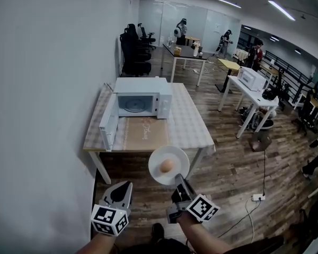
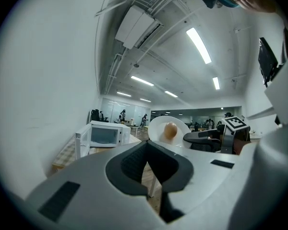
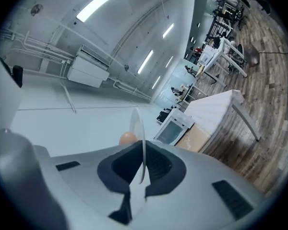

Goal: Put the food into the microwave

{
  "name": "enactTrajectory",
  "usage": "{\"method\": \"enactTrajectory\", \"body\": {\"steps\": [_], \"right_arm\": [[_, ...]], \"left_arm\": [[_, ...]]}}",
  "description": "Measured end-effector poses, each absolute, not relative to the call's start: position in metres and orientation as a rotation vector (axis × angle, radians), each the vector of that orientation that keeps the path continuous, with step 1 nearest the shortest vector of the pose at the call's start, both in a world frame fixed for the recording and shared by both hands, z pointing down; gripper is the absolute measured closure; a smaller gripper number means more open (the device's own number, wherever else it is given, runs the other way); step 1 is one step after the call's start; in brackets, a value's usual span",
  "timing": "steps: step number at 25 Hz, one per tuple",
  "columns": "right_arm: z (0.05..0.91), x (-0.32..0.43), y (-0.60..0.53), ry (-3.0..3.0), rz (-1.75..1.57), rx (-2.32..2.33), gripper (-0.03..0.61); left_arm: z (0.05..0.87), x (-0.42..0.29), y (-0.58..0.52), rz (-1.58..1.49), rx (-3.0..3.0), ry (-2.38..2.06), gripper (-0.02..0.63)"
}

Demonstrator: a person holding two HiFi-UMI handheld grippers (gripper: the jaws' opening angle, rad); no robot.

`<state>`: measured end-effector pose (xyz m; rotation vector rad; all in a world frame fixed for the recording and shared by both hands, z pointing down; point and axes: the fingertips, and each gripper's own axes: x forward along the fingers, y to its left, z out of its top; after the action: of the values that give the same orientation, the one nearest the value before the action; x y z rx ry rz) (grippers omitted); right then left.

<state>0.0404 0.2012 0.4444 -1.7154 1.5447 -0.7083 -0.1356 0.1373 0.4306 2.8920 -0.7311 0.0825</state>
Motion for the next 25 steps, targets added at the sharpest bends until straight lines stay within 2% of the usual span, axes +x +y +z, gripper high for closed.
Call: {"method": "enactTrajectory", "body": {"steps": [25], "right_arm": [[0.450,0.156,0.063,1.692,-0.789,-1.557,0.563]], "left_arm": [[0.435,-0.030,0.014,0.140,2.825,-0.973,0.606]]}}
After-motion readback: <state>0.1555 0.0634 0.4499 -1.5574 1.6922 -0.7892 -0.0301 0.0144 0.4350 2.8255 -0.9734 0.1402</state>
